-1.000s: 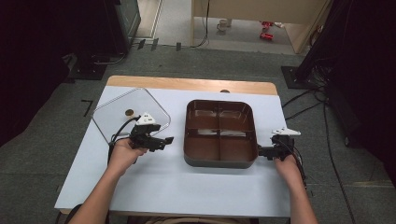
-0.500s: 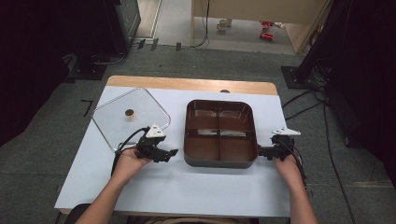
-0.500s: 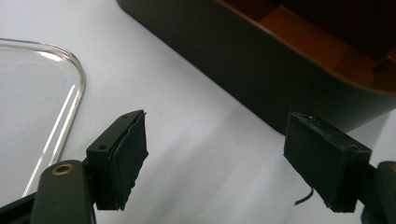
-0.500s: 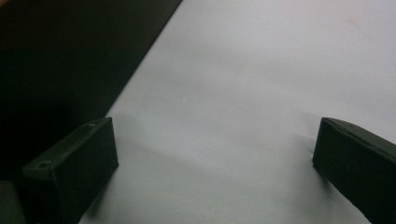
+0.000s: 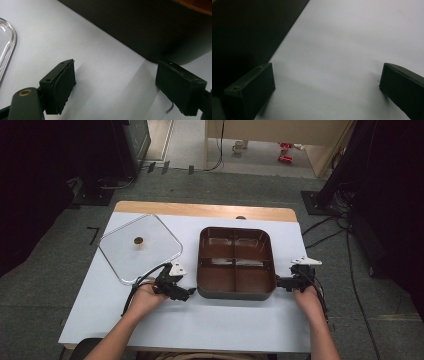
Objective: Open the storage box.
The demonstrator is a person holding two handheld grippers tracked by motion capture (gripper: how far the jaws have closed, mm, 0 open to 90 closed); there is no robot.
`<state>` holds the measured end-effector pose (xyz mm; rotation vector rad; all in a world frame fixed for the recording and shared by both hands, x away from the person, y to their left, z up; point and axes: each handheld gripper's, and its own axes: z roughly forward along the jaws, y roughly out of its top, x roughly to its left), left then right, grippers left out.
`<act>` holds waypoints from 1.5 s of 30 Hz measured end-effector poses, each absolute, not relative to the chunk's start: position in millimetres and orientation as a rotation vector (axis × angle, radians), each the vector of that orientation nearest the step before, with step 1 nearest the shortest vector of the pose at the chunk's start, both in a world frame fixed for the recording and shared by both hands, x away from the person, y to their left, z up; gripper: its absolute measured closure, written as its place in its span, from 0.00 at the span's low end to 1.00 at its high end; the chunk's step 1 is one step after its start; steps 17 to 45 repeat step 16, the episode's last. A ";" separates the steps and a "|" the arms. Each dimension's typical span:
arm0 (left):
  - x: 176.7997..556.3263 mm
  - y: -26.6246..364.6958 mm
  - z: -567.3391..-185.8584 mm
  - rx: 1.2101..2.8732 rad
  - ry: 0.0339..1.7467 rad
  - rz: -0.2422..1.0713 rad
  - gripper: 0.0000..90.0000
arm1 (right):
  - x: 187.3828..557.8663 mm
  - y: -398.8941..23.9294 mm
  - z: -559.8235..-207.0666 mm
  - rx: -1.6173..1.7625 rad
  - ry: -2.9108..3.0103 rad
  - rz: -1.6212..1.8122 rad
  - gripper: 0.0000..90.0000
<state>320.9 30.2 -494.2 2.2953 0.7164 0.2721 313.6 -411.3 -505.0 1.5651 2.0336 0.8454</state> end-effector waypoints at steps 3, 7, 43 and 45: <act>318.4 31.7 -497.1 2.264 0.716 0.286 0.17 | 313.6 -411.3 -505.0 1.565 2.034 0.846 0.00; 317.0 33.1 -498.7 2.247 0.712 0.294 0.17 | 313.6 -411.2 -505.0 1.566 2.033 0.846 0.00; 315.5 32.8 -499.4 2.240 0.718 0.307 0.17 | 313.5 -411.3 -505.0 1.566 2.033 0.846 0.00; 315.5 32.8 -499.4 2.240 0.718 0.307 0.17 | 313.5 -411.3 -505.0 1.566 2.033 0.846 0.00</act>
